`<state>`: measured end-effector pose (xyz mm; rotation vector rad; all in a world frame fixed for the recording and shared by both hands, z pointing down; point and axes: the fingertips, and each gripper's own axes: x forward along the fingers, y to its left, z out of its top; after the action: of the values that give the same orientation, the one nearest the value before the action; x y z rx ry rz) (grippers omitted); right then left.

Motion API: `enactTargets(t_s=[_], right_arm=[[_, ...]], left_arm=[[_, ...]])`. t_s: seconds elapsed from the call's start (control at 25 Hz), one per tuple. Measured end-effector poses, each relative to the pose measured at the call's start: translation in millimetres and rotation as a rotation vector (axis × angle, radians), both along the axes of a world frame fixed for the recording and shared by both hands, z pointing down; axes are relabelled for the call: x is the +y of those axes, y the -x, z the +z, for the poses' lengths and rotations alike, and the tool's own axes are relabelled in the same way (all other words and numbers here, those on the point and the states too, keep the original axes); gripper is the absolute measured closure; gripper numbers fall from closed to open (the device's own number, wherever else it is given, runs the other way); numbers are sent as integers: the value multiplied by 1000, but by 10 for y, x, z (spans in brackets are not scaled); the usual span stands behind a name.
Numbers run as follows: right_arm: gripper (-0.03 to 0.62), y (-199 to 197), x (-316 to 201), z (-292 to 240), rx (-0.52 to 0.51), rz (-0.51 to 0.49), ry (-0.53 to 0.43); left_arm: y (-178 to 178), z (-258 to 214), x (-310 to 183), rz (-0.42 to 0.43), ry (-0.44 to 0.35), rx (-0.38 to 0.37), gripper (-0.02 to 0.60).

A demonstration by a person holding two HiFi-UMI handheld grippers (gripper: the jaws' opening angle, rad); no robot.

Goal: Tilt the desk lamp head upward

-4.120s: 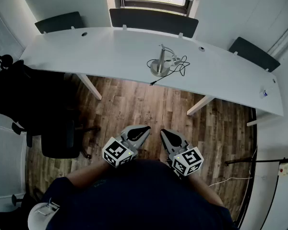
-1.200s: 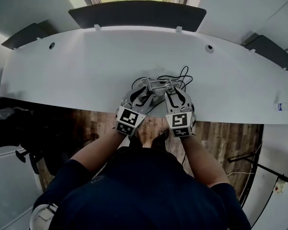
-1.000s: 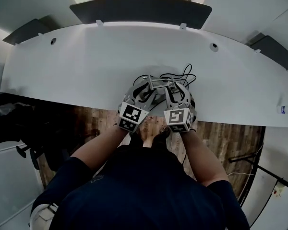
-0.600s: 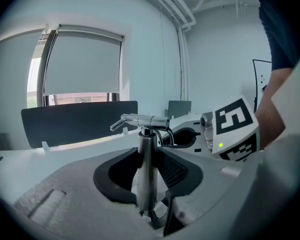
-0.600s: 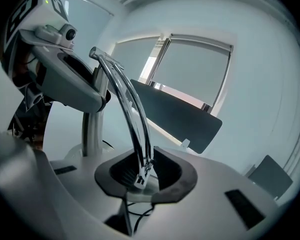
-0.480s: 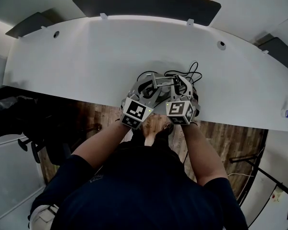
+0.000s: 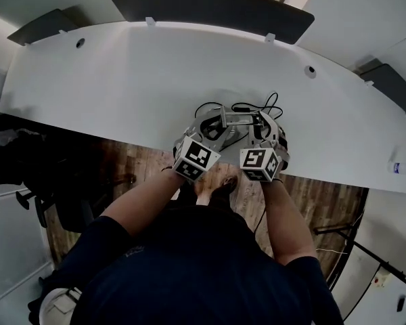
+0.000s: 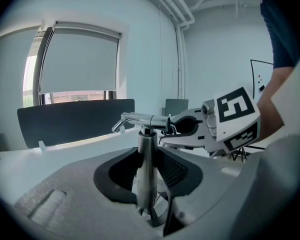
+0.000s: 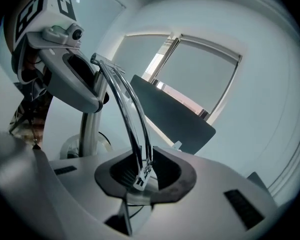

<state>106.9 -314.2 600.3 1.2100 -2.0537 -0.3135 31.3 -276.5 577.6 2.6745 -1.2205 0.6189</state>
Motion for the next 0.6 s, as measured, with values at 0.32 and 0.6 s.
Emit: enactTargets(t_s=[0.32,0.6], right_arm=[[517,-144,-45,-425,253,-11,-148],[505,-100,-25,-1038,524,-57,-301]], left_arm=[[19,4,7,-4,-4,14,457],[10,24,22,2,-5,31,457]])
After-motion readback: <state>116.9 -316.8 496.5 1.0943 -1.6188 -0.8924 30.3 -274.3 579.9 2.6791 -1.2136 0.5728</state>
